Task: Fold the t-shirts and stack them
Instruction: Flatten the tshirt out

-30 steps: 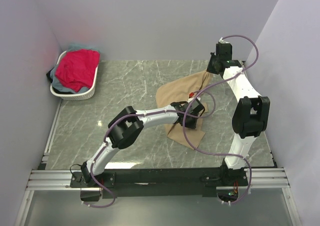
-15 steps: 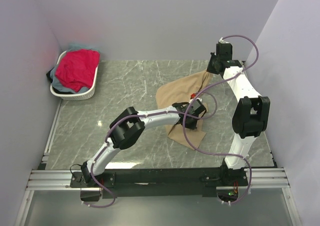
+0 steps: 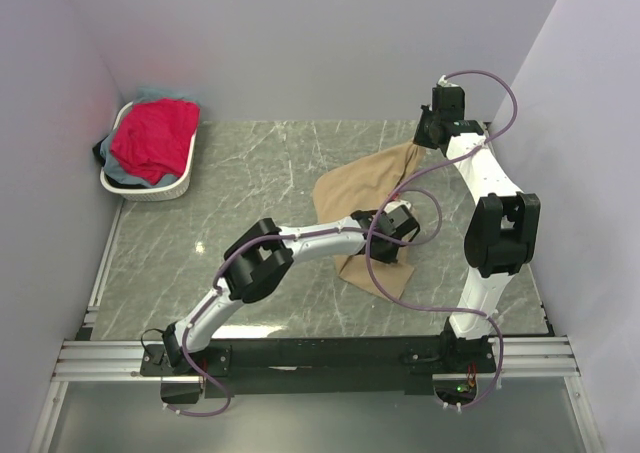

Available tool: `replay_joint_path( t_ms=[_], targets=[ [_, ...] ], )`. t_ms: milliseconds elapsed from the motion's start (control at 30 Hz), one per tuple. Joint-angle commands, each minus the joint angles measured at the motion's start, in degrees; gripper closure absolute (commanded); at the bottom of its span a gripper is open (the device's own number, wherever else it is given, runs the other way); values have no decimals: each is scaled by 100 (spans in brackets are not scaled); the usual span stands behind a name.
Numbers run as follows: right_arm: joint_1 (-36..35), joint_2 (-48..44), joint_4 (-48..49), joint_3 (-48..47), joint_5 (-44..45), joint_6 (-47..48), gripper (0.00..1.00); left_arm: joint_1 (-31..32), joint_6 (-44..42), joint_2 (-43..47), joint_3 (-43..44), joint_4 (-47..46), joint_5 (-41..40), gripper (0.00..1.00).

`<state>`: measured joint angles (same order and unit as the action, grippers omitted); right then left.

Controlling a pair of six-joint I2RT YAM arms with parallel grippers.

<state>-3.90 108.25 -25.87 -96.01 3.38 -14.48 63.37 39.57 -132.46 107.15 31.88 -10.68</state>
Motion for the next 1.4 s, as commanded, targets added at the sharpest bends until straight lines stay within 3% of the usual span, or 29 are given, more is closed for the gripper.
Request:
replay_joint_path(
  t_ms=[0, 200, 433, 567, 633, 700, 767, 833, 900, 967, 1367],
  targets=[
    [117, -269, 47, -6, 119, -2, 100, 70, -292, 999, -97, 644, -452, 99],
    [188, -541, 117, 152, 321, -90, 100, -123, -117, 2993, -1450, 811, -1313, 99],
    [188, -1207, 29, 704, 330, -266, 100, -405, 550, 4500, -2716, 1575, -2043, 99],
    [188, -1552, 135, 1118, 322, -310, 100, -580, 333, 5046, -3594, 641, -1229, 97],
    [188, -1587, 161, 1163, 260, -275, 100, -572, 236, 4898, -3570, 434, -920, 71],
    [188, -1561, 108, 1137, 243, -248, 100, -528, 174, 4450, -3360, 310, -629, 66],
    [188, -1508, 108, 1111, 164, -231, 100, -414, 121, 3872, -2984, 450, -655, 53],
    [188, -1430, 99, 1067, 120, -231, 100, -317, 69, 3527, -2736, 442, -734, 50],
    [188, -1377, 91, 1040, 67, -222, 100, -212, 24, 3114, -2490, 346, -594, 40],
    [179, -1298, 82, 996, 49, -222, 100, -133, -11, 2772, -2279, 267, -515, 46],
    [188, -1095, 117, 1005, -109, -187, 100, 87, 51, 1918, -1628, -182, -216, 43]
  ],
)
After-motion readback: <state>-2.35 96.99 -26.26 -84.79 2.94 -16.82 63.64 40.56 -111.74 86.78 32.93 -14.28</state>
